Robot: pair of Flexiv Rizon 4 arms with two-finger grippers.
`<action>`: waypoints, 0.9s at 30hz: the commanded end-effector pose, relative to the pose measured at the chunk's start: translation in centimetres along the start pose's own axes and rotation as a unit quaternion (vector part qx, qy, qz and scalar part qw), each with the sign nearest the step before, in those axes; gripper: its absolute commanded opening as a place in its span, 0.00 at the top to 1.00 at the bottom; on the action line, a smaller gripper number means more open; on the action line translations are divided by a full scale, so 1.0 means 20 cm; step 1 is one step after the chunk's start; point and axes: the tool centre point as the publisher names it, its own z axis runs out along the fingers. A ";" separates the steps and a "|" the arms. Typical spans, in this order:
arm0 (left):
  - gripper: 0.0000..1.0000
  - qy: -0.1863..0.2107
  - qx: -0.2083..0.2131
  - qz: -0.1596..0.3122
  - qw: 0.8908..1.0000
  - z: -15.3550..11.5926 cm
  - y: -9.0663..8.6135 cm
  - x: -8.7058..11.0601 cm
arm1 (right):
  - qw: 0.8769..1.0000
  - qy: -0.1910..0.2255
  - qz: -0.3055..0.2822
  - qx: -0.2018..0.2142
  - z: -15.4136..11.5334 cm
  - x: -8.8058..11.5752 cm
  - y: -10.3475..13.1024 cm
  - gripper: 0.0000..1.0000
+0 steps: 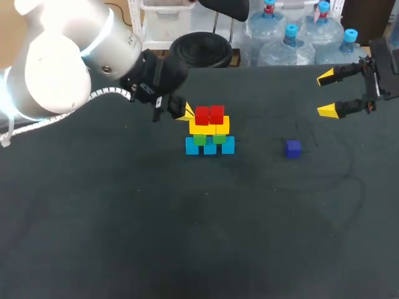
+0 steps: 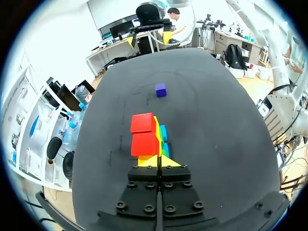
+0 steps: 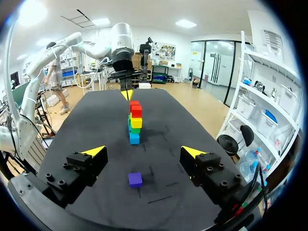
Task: Place the blue cubes, place green cubes on the blue cubes, place the yellow cubes on the green cubes, then place the red cubes on the yellow cubes, and place purple cube on the red cubes.
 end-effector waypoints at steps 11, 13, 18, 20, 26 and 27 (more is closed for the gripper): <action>1.00 0.007 0.005 -0.003 1.000 0.01 0.04 0.00 | 1.000 -0.001 -0.001 0.000 0.00 0.00 0.00 0.00; 1.00 0.008 0.005 -0.003 1.000 0.01 0.04 0.00 | 1.000 -0.001 -0.001 0.000 0.00 0.00 0.00 0.00; 1.00 0.009 0.004 -0.003 1.000 0.01 0.05 0.00 | 1.000 -0.001 -0.001 0.000 0.00 0.00 0.00 0.00; 1.00 0.010 0.003 -0.003 1.000 0.01 0.05 0.00 | 1.000 -0.001 -0.001 0.000 0.00 0.00 0.00 0.00; 1.00 0.012 0.003 -0.003 1.000 0.01 0.05 0.00 | 1.000 -0.001 -0.001 0.000 0.00 0.00 0.00 0.00; 1.00 0.012 0.002 -0.004 1.000 0.01 0.05 0.00 | 1.000 -0.001 -0.001 0.000 0.00 0.00 0.00 0.00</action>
